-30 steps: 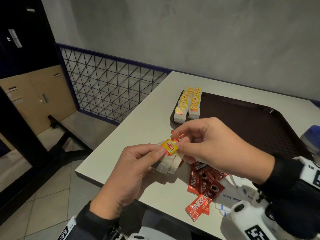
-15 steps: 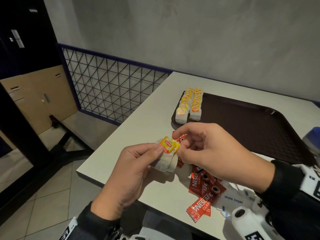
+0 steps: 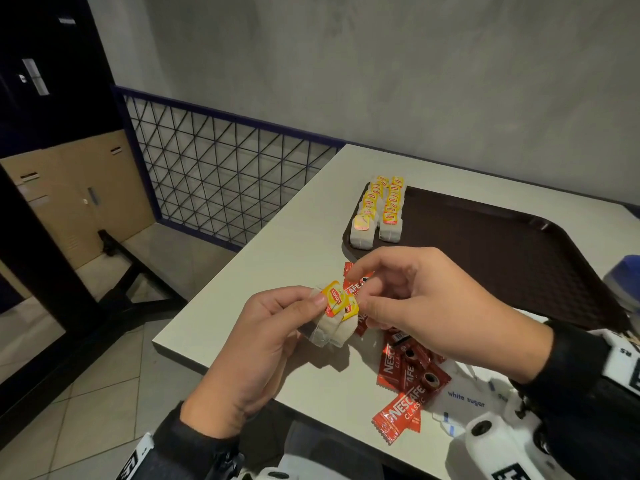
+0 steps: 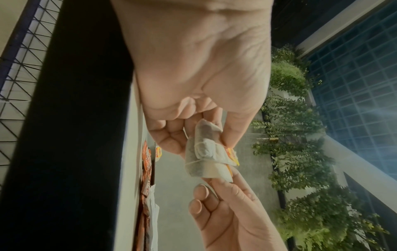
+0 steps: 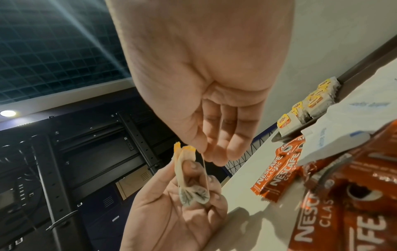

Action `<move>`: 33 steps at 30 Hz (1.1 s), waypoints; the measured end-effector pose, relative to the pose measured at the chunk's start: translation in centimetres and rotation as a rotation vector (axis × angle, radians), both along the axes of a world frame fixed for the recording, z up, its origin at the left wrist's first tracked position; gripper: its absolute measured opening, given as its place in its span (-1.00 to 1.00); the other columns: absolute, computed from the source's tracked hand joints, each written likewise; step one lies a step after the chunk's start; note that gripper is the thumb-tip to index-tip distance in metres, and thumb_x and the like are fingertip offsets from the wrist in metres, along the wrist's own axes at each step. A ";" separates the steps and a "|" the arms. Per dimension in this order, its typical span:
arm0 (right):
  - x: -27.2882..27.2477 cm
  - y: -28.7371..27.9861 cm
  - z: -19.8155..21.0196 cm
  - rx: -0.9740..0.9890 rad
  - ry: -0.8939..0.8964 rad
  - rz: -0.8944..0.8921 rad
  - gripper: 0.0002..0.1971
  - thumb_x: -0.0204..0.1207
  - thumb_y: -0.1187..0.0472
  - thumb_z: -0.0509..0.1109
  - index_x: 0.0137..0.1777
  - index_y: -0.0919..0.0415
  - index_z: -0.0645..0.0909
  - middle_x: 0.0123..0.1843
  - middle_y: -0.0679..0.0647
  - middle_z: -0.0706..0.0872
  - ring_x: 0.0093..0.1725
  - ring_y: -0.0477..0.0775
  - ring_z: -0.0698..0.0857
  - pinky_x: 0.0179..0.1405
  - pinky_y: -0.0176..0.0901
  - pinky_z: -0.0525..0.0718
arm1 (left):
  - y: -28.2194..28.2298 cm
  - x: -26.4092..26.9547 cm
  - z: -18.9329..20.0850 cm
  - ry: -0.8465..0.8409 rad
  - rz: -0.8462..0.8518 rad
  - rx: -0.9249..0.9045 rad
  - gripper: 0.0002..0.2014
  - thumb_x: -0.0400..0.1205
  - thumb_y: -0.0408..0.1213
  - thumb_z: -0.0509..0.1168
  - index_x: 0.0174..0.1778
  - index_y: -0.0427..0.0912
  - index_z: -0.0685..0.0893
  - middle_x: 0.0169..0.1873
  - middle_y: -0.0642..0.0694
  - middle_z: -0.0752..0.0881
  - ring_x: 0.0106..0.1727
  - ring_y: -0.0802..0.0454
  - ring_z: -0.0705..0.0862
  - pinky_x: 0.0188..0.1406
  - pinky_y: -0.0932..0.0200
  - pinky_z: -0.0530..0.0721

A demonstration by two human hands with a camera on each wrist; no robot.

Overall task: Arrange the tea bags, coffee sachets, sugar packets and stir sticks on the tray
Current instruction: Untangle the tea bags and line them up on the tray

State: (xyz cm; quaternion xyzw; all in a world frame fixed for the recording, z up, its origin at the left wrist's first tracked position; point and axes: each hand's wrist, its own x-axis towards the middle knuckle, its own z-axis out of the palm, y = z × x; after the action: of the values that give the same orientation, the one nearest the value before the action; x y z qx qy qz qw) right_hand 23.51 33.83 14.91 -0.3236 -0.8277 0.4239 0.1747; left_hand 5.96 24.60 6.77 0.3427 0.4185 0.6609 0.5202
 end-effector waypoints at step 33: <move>-0.5 -0.8 -1.2 -0.587 -0.008 -0.058 -0.79 0.59 0.49 0.43 0.20 0.46 0.71 0.07 0.39 0.83 -0.10 0.17 0.79 -0.08 -0.01 0.73 | 0.2 -0.2 -0.6 -0.079 0.116 0.051 -0.70 0.64 -0.16 0.42 0.10 -0.33 0.85 0.07 -0.39 0.83 -0.05 -0.21 0.78 -0.17 -0.06 0.77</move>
State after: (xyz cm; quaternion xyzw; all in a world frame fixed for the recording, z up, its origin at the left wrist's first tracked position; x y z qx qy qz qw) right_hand 23.06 32.99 13.76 -0.3857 -0.6608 0.6386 0.0826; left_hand 5.80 24.82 6.21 0.3048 0.3997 0.7136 0.4880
